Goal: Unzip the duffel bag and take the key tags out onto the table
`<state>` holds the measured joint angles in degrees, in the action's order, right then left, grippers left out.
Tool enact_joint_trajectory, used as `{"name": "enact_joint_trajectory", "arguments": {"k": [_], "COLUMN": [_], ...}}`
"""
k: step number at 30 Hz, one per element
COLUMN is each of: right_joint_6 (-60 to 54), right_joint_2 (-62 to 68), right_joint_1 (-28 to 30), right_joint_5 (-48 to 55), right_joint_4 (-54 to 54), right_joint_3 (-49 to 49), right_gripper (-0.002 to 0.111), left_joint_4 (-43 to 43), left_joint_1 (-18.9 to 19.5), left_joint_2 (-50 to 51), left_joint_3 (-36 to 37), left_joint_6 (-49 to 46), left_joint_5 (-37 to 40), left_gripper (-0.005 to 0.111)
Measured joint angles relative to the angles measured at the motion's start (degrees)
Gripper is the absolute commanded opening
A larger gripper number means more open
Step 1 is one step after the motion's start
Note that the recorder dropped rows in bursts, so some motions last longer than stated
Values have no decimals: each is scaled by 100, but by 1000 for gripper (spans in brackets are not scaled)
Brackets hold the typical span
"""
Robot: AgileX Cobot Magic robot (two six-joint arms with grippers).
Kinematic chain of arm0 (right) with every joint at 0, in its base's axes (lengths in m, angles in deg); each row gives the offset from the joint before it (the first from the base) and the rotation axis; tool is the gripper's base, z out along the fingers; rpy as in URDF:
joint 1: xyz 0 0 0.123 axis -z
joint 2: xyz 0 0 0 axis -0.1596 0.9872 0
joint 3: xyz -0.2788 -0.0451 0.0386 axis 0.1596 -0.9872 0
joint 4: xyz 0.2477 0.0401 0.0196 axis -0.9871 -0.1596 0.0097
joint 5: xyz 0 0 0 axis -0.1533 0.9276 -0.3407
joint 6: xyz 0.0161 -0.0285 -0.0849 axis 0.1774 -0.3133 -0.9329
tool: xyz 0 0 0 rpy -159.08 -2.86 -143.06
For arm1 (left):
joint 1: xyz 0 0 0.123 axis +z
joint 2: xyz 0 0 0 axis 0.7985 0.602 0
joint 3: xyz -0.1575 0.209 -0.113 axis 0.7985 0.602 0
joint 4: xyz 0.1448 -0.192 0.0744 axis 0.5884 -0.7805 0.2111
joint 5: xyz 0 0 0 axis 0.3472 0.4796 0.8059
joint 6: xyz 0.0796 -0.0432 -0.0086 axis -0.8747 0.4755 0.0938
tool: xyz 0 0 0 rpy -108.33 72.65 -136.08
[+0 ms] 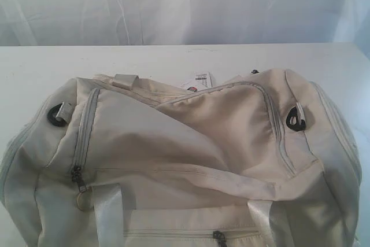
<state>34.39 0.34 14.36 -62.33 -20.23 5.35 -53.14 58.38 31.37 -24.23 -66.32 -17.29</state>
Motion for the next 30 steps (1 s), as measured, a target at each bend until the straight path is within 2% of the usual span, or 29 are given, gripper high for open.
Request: {"name": "enact_joint_trajectory", "arguments": {"k": [25,30], "right_joint_6": [0,31], "right_joint_2": [0,0], "right_joint_1": [0,0], "right_joint_5": [0,0], "right_joint_4": [0,0], "right_joint_3": [0,0], "right_gripper": [0,0], "left_joint_4": [0,0], "left_joint_1": [0,0], "left_joint_2": [0,0], "left_joint_3": [-18,-595], "left_joint_6": [0,0], "left_joint_5": [-37,-13], "left_gripper": [0,0]}}
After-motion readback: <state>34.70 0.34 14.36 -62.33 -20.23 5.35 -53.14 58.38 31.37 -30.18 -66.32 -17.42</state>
